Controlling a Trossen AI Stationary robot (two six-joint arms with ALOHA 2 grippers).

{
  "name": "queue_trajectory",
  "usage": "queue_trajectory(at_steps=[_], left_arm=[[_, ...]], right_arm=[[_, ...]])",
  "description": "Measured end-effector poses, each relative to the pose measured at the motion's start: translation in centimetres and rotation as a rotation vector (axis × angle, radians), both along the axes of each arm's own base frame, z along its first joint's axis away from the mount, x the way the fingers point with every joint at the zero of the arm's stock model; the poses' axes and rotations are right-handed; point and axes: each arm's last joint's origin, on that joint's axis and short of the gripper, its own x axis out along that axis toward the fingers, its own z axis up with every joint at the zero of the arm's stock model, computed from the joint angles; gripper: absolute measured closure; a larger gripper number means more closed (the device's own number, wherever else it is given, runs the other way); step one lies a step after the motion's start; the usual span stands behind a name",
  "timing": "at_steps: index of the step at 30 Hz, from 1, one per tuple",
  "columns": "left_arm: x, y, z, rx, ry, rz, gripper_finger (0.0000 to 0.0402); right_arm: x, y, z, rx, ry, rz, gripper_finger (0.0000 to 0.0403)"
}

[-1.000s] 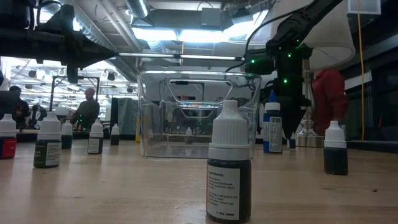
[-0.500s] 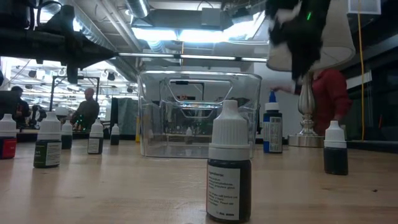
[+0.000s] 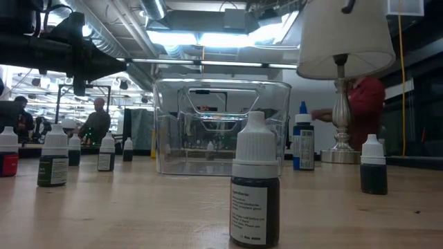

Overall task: Pick & Place food coloring
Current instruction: Put the small red food coloring into the transparent bin

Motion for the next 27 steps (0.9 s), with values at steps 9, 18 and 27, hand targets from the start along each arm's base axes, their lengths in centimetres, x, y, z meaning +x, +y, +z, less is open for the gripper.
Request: queue_trajectory(at_steps=[9,18,27], left_arm=[[0.0,0.0,0.0,-0.002,-0.002,0.000,0.0384],[0.1,-0.1,0.0,0.003,0.000,-0.053,0.0384],[0.2,-0.3,0.0,0.006,0.000,-0.124,0.0384]], right_arm=[[8.7,-0.4,-2.0,0.035,0.081,-0.003,0.0334],[18.7,2.0,-4.5,-0.015,0.124,0.431,0.0334],[25.1,1.7,-10.2,-0.032,0.213,0.563,0.0334]])
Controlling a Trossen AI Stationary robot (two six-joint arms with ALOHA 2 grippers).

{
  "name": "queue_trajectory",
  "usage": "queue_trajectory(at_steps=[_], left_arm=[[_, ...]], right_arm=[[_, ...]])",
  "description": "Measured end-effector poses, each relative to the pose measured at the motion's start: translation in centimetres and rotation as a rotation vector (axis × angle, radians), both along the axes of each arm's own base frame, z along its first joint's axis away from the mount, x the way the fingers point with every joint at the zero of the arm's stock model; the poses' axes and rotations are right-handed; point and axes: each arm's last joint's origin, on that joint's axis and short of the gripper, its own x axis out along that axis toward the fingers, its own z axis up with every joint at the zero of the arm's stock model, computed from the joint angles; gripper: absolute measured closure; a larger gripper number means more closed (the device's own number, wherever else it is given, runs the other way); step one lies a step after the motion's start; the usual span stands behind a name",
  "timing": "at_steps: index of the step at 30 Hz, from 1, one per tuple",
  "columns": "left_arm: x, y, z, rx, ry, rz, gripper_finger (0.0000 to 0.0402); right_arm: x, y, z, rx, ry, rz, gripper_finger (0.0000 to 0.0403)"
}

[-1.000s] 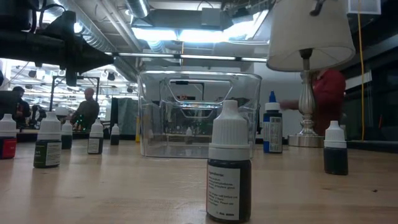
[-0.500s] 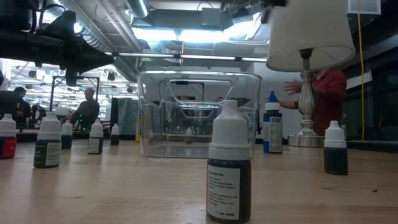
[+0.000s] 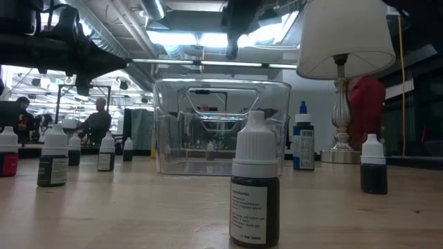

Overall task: Pick & Place food coloring
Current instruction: Put the small red food coloring into the transparent bin

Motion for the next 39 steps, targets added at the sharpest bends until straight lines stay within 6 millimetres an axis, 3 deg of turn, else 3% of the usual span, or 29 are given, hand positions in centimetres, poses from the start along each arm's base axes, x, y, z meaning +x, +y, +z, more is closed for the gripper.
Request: queue_trajectory(at_steps=[12,25,39], left_arm=[[0.0,0.0,0.0,0.000,0.001,-0.007,0.0384],[0.0,0.0,0.0,0.000,0.000,-0.008,0.0384],[0.0,-0.1,0.0,0.000,0.004,-0.027,0.0384]], right_arm=[[4.5,-2.5,-7.6,-0.022,0.070,0.033,0.0334],[6.3,-3.3,-13.6,-0.015,0.182,0.044,0.0334],[6.6,-5.4,-15.8,-0.059,0.160,-0.022,0.0334]])
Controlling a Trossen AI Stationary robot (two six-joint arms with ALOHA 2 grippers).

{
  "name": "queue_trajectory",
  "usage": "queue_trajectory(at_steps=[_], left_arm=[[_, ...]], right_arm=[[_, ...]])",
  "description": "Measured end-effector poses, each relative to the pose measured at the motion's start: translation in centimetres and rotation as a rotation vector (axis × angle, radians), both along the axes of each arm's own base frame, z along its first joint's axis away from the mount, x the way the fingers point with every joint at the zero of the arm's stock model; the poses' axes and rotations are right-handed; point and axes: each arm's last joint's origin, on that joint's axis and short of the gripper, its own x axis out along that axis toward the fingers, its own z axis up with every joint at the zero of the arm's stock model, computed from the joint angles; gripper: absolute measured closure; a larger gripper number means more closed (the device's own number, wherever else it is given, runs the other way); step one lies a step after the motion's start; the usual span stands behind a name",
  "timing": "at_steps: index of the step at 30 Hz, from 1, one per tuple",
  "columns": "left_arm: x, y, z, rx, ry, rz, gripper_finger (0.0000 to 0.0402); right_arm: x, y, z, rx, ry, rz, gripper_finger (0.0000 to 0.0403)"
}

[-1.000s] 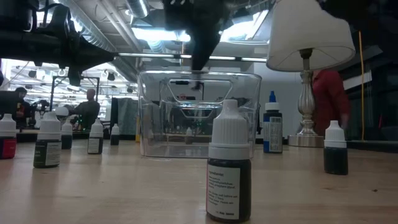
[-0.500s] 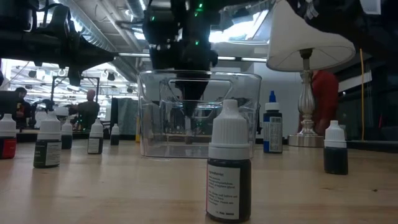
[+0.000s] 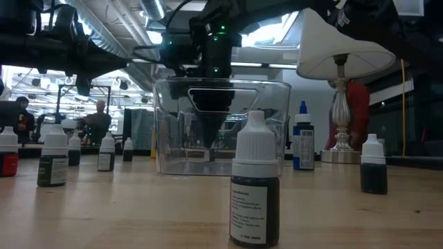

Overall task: Pick & Place food coloring
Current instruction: Put the small red food coloring into the transparent bin, then put the small red coloring into the transparent bin

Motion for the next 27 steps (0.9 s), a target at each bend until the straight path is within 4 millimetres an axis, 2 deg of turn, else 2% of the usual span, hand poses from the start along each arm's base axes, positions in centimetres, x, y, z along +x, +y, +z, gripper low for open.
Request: queue_trajectory(at_steps=[13,21,27], left_arm=[[0.0,0.0,0.0,0.000,0.001,0.000,0.0384],[0.0,0.0,0.0,0.000,0.001,0.000,0.0384],[0.0,0.0,0.0,0.000,0.002,0.000,0.0384]], right_arm=[[0.1,-0.2,-0.4,-0.025,-0.013,-0.020,0.0326],[-0.1,-0.1,0.0,-0.013,-0.009,-0.019,0.0254],[-0.7,-0.2,2.6,-0.080,-0.053,-0.040,0.0221]])
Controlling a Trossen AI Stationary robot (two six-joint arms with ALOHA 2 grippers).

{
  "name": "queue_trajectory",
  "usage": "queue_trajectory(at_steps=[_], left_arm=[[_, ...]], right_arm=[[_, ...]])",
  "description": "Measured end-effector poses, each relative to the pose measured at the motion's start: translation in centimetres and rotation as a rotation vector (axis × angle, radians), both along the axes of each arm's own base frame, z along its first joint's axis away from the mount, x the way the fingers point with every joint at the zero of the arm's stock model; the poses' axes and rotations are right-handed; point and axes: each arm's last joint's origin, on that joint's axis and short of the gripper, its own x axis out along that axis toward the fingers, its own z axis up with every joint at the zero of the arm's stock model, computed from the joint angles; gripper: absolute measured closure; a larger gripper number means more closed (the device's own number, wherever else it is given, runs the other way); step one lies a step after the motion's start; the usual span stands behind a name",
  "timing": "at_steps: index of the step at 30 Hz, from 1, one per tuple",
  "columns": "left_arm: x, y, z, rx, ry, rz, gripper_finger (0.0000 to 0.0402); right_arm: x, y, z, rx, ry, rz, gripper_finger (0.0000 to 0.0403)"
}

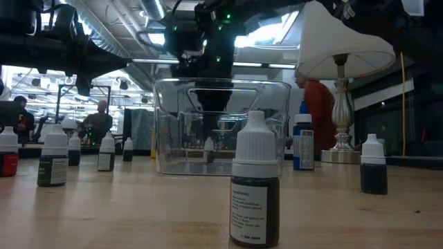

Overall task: Pick & Place food coloring
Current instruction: Put the small red coloring into the transparent bin

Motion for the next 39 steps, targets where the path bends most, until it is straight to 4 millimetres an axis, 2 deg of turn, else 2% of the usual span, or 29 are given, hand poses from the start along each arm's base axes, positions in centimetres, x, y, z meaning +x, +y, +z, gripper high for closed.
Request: queue_trajectory(at_steps=[4,8,11,16,18,21,23,27,30,34,39], left_arm=[[0.0,0.0,0.0,0.000,0.000,0.000,0.0384],[0.0,0.0,0.0,0.000,0.000,-0.001,0.0384],[0.0,0.0,0.0,0.001,0.000,-0.006,0.0384],[0.0,-0.1,0.0,0.003,0.002,-0.029,0.0384],[0.0,-0.1,0.0,0.003,0.003,-0.034,0.0384],[0.0,-0.1,-0.1,0.004,0.008,-0.033,0.0384],[0.0,-0.1,-0.1,0.004,0.010,-0.033,0.0384],[0.1,-0.1,-0.3,0.000,0.031,-0.033,0.0384],[0.1,-0.1,-0.5,-0.002,0.049,-0.033,0.0384],[0.1,-0.1,-0.6,-0.004,0.059,-0.033,0.0384],[0.1,-0.1,-0.6,-0.004,0.059,-0.033,0.0384]], right_arm=[[-0.9,0.4,2.9,-0.052,-0.037,-0.024,0.0223],[-2.7,1.5,6.9,-0.107,-0.076,-0.048,0.0237],[-4.9,2.8,10.5,-0.116,-0.107,-0.064,0.0250],[-11.0,5.4,16.8,-0.106,-0.085,-0.113,0.0266],[-13.7,6.4,19.5,-0.081,-0.173,-0.147,0.0272],[-19.1,7.6,23.3,-0.017,-0.303,-0.217,0.0276],[-22.7,8.2,24.9,0.020,-0.364,-0.280,0.0277],[-28.7,9.8,25.9,0.123,-0.440,-0.302,0.0276],[-31.5,10.7,25.4,0.173,-0.433,-0.282,0.0276],[-32.3,11.5,23.9,0.181,-0.391,-0.277,0.0276],[-31.9,12.7,21.7,0.212,-0.292,-0.262,0.0276]])
